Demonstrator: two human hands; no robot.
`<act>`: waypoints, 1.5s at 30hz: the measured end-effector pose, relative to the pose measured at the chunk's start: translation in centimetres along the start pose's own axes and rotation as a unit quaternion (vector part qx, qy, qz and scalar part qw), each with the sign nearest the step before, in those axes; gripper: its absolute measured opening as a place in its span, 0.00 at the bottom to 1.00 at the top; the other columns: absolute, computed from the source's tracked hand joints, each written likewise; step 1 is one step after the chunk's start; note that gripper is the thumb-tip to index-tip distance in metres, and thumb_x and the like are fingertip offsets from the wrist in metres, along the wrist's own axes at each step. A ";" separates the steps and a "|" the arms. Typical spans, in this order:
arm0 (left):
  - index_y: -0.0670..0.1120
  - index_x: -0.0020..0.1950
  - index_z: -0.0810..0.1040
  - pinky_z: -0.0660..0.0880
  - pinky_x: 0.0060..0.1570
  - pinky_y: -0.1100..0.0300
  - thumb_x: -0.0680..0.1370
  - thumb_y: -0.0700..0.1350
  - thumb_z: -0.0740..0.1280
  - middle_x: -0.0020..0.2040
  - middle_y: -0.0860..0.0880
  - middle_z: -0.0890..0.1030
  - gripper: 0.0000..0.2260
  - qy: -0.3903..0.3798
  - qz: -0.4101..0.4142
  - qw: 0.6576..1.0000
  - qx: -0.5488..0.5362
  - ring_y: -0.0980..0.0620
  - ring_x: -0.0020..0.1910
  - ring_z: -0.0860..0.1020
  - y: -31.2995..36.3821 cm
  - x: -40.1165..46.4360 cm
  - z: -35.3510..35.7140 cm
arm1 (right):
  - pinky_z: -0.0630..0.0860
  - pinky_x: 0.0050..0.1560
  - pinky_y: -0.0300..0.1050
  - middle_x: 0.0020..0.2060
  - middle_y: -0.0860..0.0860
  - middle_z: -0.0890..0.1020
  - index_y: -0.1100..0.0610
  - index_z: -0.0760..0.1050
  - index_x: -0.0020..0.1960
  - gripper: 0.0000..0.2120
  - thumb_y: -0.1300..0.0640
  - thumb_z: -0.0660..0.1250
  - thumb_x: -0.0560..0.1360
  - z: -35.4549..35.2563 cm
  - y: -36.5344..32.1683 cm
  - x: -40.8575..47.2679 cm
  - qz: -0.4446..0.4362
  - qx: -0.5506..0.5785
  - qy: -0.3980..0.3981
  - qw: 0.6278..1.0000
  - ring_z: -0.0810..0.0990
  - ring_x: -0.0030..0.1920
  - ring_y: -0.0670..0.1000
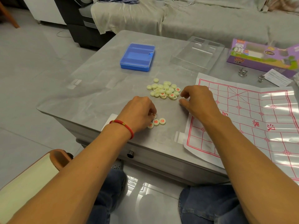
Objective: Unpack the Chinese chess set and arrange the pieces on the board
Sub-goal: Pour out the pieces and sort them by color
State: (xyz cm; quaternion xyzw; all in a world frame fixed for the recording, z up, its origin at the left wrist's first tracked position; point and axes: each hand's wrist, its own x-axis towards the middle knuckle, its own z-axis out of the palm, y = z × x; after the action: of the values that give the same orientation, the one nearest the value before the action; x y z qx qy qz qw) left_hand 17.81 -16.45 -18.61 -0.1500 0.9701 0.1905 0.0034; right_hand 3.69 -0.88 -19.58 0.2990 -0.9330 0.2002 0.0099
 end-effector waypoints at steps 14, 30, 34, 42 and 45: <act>0.50 0.63 0.81 0.78 0.54 0.57 0.79 0.43 0.69 0.55 0.48 0.83 0.13 -0.002 -0.018 1.000 -0.004 0.49 0.52 0.80 0.5 -0.3 -0.2 | 0.72 0.44 0.44 0.53 0.50 0.79 0.48 0.84 0.57 0.10 0.49 0.70 0.77 -0.2 -1.0 -0.5 -0.081 -0.072 -0.014 0.994 0.74 0.50 0.50; 0.52 0.63 0.80 0.78 0.57 0.51 0.79 0.42 0.65 0.58 0.46 0.81 0.14 0.018 -0.049 0.999 -0.004 0.47 0.55 0.80 0.3 -0.1 0.0 | 0.72 0.57 0.49 0.60 0.49 0.76 0.47 0.81 0.61 0.12 0.51 0.66 0.79 -0.1 -2.3 -1.0 -0.128 -0.073 -0.056 0.987 0.69 0.60 0.51; 0.51 0.64 0.79 0.79 0.56 0.51 0.79 0.42 0.65 0.57 0.47 0.82 0.15 0.022 -0.057 0.998 -0.004 0.47 0.53 0.79 0.0 0.0 0.2 | 0.69 0.53 0.43 0.56 0.48 0.77 0.48 0.84 0.55 0.09 0.55 0.68 0.78 -0.4 -2.7 -1.3 -0.162 -0.017 -0.109 0.981 0.69 0.56 0.47; 0.56 0.70 0.74 0.74 0.56 0.55 0.82 0.45 0.59 0.58 0.47 0.76 0.17 0.000 0.021 1.000 0.002 0.48 0.58 0.75 0.7 -0.3 0.5 | 0.71 0.61 0.50 0.62 0.51 0.73 0.46 0.75 0.68 0.17 0.53 0.62 0.81 1.1 -1.9 -0.4 -0.115 -0.030 -0.012 0.993 0.69 0.62 0.53; 0.58 0.70 0.74 0.76 0.54 0.52 0.83 0.46 0.58 0.53 0.48 0.72 0.17 -0.016 0.040 0.999 0.026 0.48 0.54 0.74 0.7 -0.4 0.5 | 0.68 0.63 0.50 0.66 0.51 0.70 0.44 0.72 0.71 0.19 0.52 0.62 0.81 1.6 -1.9 -0.4 -0.121 -0.066 -0.042 0.990 0.66 0.65 0.53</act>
State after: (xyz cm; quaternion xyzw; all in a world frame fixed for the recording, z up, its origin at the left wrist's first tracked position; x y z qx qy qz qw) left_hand 17.99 -15.51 -18.76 -0.1079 0.9798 0.1675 0.0155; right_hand 5.29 -2.70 -20.40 0.4167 -0.9006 0.1228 0.0150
